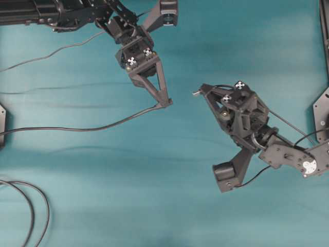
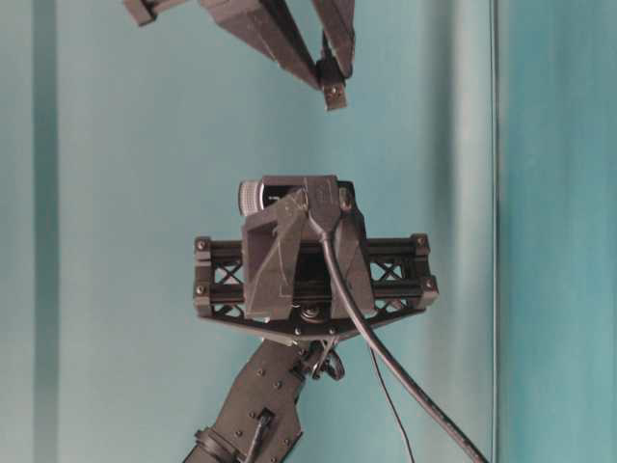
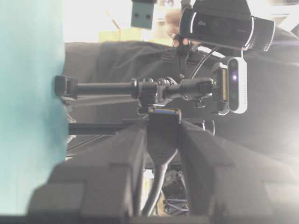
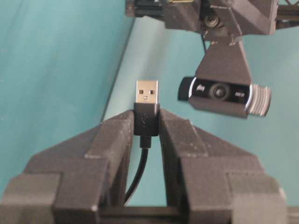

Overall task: Insert the USB using both arms.
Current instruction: 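Bring right gripper's plug toward left gripper's socket and align, then push the USB plug into the socket with the right gripper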

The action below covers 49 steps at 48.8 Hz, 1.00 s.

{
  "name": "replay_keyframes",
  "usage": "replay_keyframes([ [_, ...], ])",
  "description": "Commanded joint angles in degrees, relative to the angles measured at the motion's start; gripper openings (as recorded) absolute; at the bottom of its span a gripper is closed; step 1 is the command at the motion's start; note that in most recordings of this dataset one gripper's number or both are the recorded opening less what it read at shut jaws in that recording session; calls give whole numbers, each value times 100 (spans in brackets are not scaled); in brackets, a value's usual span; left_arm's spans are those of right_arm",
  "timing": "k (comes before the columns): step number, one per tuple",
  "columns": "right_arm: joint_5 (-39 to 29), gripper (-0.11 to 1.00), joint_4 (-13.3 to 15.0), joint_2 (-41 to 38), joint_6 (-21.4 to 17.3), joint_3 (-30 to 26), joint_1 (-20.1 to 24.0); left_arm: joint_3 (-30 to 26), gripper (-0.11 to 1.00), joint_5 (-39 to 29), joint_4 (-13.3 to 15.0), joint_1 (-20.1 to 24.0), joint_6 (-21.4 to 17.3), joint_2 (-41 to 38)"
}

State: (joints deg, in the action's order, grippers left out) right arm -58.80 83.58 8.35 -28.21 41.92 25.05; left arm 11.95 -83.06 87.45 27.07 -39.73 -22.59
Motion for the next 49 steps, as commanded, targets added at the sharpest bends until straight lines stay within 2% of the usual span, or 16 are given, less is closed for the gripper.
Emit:
replay_keyframes([
  [1, -9, 19, 123, -9, -18, -193, 0, -114, 15, -18, 141, -53, 79, 62],
  [16, -18, 19, 580, -105, -422, -281, 0, -149, 15, 35, 158, -70, 88, 53],
  [49, -9, 19, 606, -352, -448, -483, 9, -176, 15, 149, 158, -18, 88, 53],
])
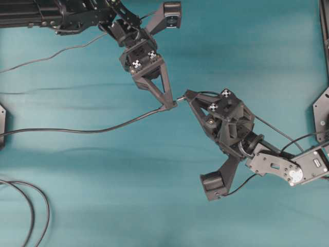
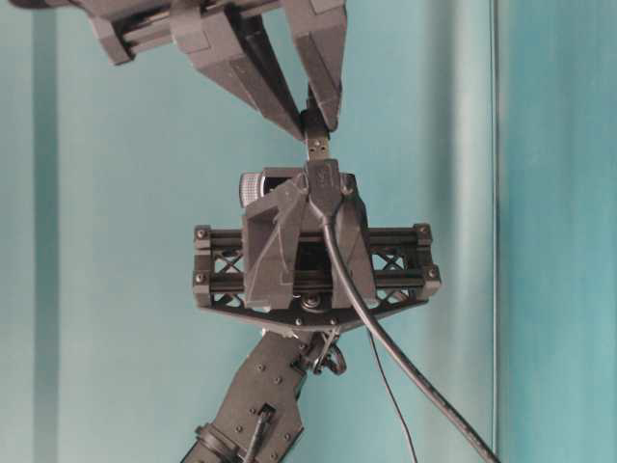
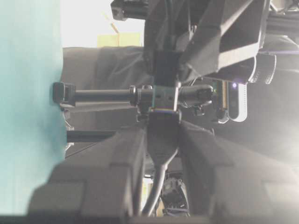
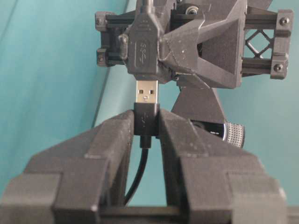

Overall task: Insert the USB using both arms.
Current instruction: 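Push the USB plug into the socket with the right gripper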

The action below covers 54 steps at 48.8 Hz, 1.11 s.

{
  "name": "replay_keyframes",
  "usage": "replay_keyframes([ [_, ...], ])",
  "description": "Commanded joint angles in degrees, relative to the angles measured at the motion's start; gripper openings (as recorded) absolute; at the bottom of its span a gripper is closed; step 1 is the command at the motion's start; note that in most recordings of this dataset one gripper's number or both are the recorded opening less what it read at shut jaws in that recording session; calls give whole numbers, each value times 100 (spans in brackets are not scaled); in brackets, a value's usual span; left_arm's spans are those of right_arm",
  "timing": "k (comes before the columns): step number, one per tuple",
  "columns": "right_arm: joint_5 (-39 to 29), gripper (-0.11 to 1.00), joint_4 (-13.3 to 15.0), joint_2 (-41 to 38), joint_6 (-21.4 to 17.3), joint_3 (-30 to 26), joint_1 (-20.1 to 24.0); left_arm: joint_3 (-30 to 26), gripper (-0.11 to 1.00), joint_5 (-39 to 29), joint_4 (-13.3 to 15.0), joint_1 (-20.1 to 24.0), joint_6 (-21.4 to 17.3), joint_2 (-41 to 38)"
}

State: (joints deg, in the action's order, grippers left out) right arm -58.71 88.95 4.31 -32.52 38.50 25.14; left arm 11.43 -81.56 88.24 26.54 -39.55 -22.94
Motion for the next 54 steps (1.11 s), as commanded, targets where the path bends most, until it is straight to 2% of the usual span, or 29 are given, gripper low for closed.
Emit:
replay_keyframes([
  [1, -18, 19, 70, 53, -18, -141, 0, -123, 15, 0, 79, 44, 70, 88],
  [54, 44, 19, 70, 44, -26, -114, 0, -308, 15, 44, 79, 44, 79, -26],
])
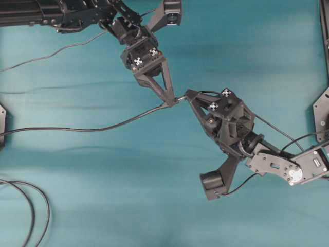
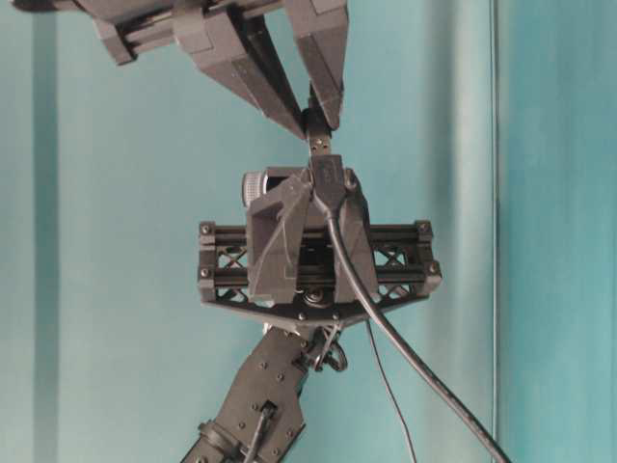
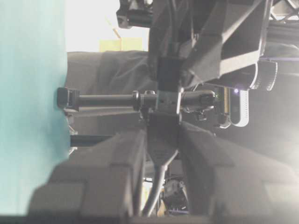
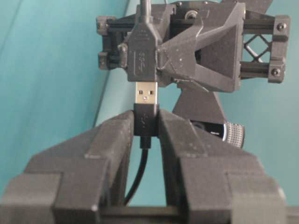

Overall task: Insert the USB using both arms.
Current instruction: 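Push the USB plug into the socket with the right gripper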

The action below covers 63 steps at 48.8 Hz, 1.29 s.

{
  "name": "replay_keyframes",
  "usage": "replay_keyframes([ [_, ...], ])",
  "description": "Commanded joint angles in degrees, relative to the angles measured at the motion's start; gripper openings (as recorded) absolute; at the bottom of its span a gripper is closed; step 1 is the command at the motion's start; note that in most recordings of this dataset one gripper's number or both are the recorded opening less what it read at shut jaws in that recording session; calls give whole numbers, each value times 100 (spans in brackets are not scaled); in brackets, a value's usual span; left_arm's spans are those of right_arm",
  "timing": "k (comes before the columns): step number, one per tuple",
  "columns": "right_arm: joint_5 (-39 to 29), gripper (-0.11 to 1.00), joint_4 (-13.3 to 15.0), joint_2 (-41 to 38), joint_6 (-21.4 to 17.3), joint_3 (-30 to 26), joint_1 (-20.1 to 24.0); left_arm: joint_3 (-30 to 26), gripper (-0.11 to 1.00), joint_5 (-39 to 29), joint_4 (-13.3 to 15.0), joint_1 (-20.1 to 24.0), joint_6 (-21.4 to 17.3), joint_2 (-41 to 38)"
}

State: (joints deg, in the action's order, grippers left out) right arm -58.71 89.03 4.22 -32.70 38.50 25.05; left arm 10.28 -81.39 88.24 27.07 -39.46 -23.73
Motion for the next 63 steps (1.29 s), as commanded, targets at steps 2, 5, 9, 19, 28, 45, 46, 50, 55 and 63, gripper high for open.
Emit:
replay_keyframes([
  [2, 62, 19, 62, 53, -9, -123, 9, -237, 15, 26, 79, 0, 62, 35],
  [5, 79, 19, 62, 53, -9, -114, 9, -299, 15, 18, 79, 0, 70, 9],
  [9, 88, 19, 62, 62, -9, -123, 18, -369, 15, 9, 79, 0, 70, -18],
  [19, 88, 19, 62, 53, -9, -114, 79, -369, 15, 9, 79, 62, 158, -44],
  [28, 88, 19, 62, 53, -18, -79, 211, -396, 15, 9, 79, 123, 211, -26],
  [45, 246, 19, 62, 53, 0, -44, 220, -527, 15, -18, 79, 105, 343, 0],
  [46, 246, 19, 62, 53, 0, -44, 220, -554, 15, -26, 79, 105, 343, 0],
  [50, 246, 19, 62, 53, 0, -44, 220, -642, 15, -53, 88, 62, 378, -9],
  [55, 246, 19, 62, 53, 9, -62, 220, -694, 15, -44, 79, -9, 413, -70],
  [63, 255, 19, 62, 53, 9, -70, 220, -853, 15, -44, 79, -70, 413, -176],
])
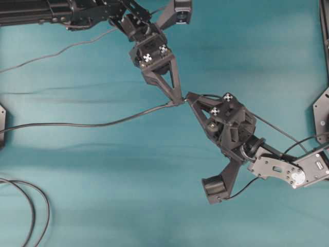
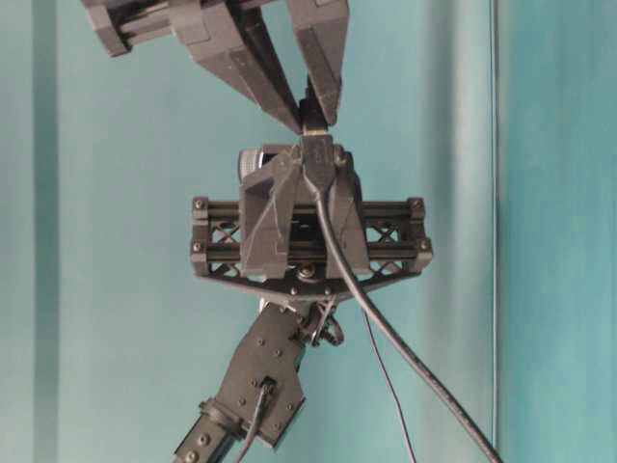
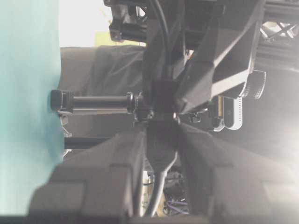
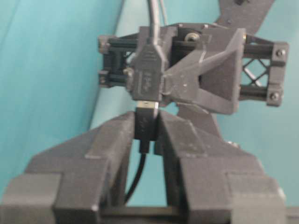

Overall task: Insert the USB using both arms.
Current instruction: 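Push the USB plug into the socket with the right gripper, then open right gripper and withdraw it to the right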

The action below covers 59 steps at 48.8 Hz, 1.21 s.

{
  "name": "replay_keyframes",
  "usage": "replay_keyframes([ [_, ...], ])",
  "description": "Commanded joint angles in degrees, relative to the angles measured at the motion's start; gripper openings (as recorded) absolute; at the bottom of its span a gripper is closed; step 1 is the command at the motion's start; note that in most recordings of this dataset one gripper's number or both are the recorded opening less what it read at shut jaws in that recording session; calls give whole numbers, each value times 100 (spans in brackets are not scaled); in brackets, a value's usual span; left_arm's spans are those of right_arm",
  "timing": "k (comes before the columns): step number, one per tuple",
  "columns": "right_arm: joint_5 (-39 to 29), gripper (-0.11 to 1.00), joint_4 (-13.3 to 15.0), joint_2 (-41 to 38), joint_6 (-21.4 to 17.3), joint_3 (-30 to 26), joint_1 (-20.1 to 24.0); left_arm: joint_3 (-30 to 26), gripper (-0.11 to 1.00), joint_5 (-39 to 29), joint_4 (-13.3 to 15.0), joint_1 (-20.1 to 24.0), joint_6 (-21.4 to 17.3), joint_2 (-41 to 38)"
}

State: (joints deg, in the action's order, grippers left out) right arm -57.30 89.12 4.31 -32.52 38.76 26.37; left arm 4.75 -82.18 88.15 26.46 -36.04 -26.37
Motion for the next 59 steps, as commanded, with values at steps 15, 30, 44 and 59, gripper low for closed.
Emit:
replay_keyframes([
  [15, 105, 19, 53, 44, 18, -114, 88, -413, 15, -9, 88, 26, 79, 18],
  [30, 132, 19, 53, 44, -26, -18, 88, -404, 15, -9, 88, 35, 79, 18],
  [44, 123, 19, 53, 53, -62, 97, 88, -431, 15, 9, 88, 18, 79, 26],
  [59, -70, 24, 26, 44, -712, 79, 79, -422, 15, 26, 88, 18, 79, 26],
])
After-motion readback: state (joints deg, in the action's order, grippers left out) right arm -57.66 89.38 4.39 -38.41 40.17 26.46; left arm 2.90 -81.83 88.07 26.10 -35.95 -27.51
